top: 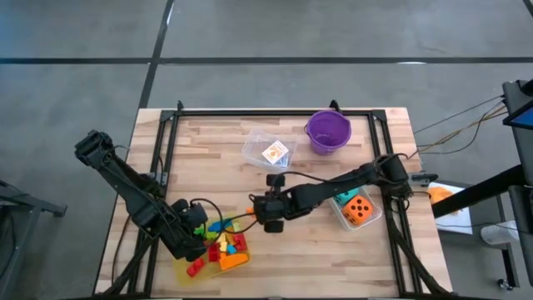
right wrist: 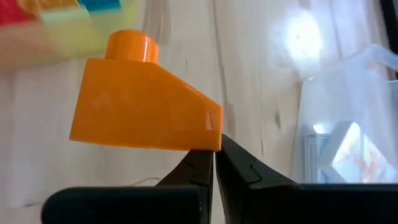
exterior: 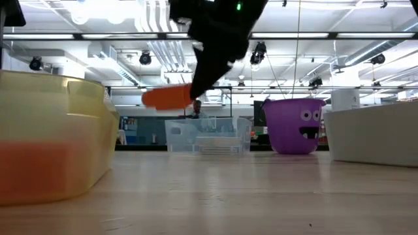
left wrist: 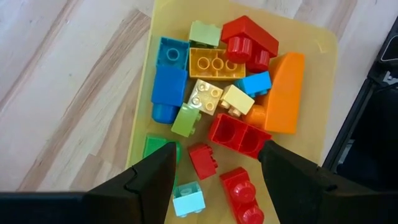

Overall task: Pick & Place Toys
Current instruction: Put the orange game piece into the yellow bin

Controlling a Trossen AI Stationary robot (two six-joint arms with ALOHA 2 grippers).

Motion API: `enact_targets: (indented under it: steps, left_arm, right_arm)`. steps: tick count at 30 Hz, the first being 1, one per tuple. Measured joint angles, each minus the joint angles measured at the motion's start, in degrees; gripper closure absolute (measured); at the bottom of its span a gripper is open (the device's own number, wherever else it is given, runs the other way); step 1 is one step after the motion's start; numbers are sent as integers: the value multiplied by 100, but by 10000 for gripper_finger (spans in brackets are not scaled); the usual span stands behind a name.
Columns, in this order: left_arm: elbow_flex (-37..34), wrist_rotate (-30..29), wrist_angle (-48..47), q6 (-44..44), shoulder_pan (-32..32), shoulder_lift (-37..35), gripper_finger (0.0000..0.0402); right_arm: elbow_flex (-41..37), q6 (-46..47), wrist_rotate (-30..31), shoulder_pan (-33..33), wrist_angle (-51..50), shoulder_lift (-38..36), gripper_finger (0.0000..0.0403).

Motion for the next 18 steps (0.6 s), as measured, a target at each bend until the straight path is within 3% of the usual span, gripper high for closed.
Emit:
enact_targets:
  steps: [11,18]
  left_arm:
    - [0,-593,116,-21,0,0,174]
    - [0,-1356,1079,-50,7,0,174]
  right_arm:
    - [0,263,410,438,98,-473,395]
    - [0,97,1115,798,380,-571,395]
